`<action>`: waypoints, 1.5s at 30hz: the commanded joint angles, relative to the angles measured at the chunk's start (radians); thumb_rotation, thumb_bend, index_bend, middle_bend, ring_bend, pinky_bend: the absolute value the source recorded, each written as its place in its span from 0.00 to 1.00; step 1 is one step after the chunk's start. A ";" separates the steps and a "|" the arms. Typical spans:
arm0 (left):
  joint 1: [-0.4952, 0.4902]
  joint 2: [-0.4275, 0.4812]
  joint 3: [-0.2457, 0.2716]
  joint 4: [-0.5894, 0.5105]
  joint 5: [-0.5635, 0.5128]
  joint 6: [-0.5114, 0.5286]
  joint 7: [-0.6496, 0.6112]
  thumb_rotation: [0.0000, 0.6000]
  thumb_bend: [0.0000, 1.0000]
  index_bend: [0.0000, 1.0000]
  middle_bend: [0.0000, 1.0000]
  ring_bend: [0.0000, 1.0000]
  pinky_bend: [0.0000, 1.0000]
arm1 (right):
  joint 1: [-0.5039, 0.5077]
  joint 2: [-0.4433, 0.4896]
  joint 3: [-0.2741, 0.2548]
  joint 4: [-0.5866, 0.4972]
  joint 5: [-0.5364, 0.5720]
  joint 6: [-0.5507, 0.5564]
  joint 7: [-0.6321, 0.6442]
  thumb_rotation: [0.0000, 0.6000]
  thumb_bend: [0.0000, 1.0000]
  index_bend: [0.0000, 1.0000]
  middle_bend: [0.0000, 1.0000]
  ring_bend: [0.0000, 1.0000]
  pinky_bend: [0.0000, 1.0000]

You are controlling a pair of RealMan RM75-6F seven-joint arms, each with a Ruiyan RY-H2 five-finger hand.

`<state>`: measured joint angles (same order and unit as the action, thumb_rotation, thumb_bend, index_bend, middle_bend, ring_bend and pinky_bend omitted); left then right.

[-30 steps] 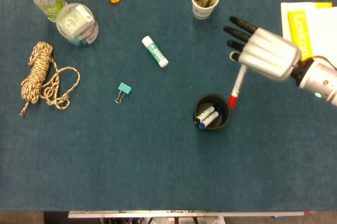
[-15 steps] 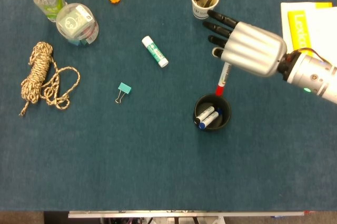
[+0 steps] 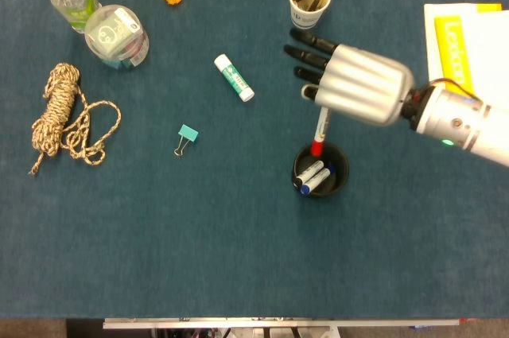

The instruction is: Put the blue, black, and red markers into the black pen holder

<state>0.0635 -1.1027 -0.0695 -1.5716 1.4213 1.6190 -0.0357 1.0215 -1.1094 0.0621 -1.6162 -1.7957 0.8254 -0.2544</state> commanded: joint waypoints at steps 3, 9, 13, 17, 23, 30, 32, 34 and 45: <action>0.005 -0.001 0.001 0.006 -0.006 -0.002 -0.006 1.00 0.47 0.26 0.31 0.28 0.13 | 0.013 -0.039 -0.014 0.010 -0.013 -0.020 0.000 1.00 0.36 0.57 0.34 0.10 0.00; 0.006 0.001 0.000 0.009 -0.006 -0.004 -0.011 1.00 0.47 0.26 0.31 0.28 0.13 | 0.029 -0.080 -0.030 0.023 -0.039 -0.040 -0.034 1.00 0.36 0.57 0.34 0.10 0.00; 0.007 0.001 -0.001 0.012 -0.008 -0.007 -0.014 1.00 0.47 0.26 0.31 0.28 0.13 | 0.032 -0.090 -0.039 0.020 -0.048 -0.043 -0.045 1.00 0.36 0.57 0.34 0.10 0.00; 0.006 -0.001 0.000 0.014 -0.008 -0.012 -0.013 1.00 0.47 0.26 0.31 0.28 0.13 | 0.028 -0.098 -0.049 0.017 -0.058 -0.033 -0.047 1.00 0.36 0.57 0.33 0.10 0.00; 0.004 -0.001 -0.003 0.014 -0.009 -0.015 -0.012 1.00 0.47 0.26 0.31 0.28 0.13 | 0.017 -0.108 -0.056 0.009 -0.062 -0.004 -0.038 1.00 0.36 0.30 0.28 0.09 0.00; 0.004 0.001 -0.004 0.011 -0.011 -0.017 -0.007 1.00 0.47 0.26 0.31 0.28 0.13 | -0.002 -0.111 -0.066 0.009 -0.066 0.025 -0.038 1.00 0.35 0.05 0.21 0.04 0.00; 0.003 0.002 -0.004 0.009 -0.010 -0.018 -0.005 1.00 0.47 0.27 0.31 0.28 0.13 | -0.013 -0.106 -0.063 0.007 -0.054 0.037 -0.040 1.00 0.35 0.05 0.21 0.04 0.00; 0.000 0.003 -0.006 0.009 -0.008 -0.019 -0.004 1.00 0.47 0.26 0.31 0.28 0.13 | -0.032 -0.095 -0.055 0.004 -0.030 0.053 -0.048 1.00 0.35 0.05 0.21 0.04 0.00; -0.022 0.004 -0.023 0.013 0.002 -0.025 -0.001 1.00 0.47 0.26 0.31 0.28 0.13 | -0.203 -0.001 -0.031 -0.028 0.193 0.155 -0.071 1.00 0.36 0.32 0.32 0.17 0.15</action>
<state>0.0419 -1.0980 -0.0918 -1.5591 1.4225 1.5940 -0.0371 0.8621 -1.1349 0.0249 -1.6246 -1.6544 0.9506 -0.3253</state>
